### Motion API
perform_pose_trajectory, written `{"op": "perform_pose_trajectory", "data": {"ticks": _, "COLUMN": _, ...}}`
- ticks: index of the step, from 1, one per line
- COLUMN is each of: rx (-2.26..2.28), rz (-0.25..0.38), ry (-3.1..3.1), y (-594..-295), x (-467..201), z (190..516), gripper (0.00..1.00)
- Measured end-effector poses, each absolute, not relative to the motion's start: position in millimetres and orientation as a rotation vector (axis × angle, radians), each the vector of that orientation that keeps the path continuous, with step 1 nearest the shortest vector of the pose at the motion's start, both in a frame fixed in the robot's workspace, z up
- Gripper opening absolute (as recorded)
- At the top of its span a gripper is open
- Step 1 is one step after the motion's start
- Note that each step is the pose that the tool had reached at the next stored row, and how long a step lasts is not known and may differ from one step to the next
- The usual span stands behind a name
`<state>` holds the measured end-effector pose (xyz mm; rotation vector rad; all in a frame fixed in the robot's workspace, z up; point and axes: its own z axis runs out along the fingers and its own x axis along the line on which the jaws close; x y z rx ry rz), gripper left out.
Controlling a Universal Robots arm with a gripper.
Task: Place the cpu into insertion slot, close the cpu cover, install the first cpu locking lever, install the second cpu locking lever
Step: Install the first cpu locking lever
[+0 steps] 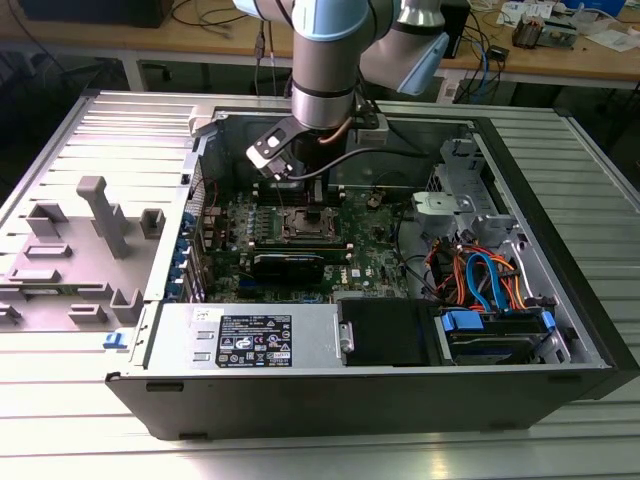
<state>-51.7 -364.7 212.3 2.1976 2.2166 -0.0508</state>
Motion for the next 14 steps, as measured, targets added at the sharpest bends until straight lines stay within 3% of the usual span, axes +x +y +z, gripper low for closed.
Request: {"op": "perform_pose_trajectory", "data": {"ticks": 14, "rx": 2.198, "rz": -0.051, "ry": 2.217, "y": -364.7, "x": -47.4, "z": 212.3, "gripper": 0.11}}
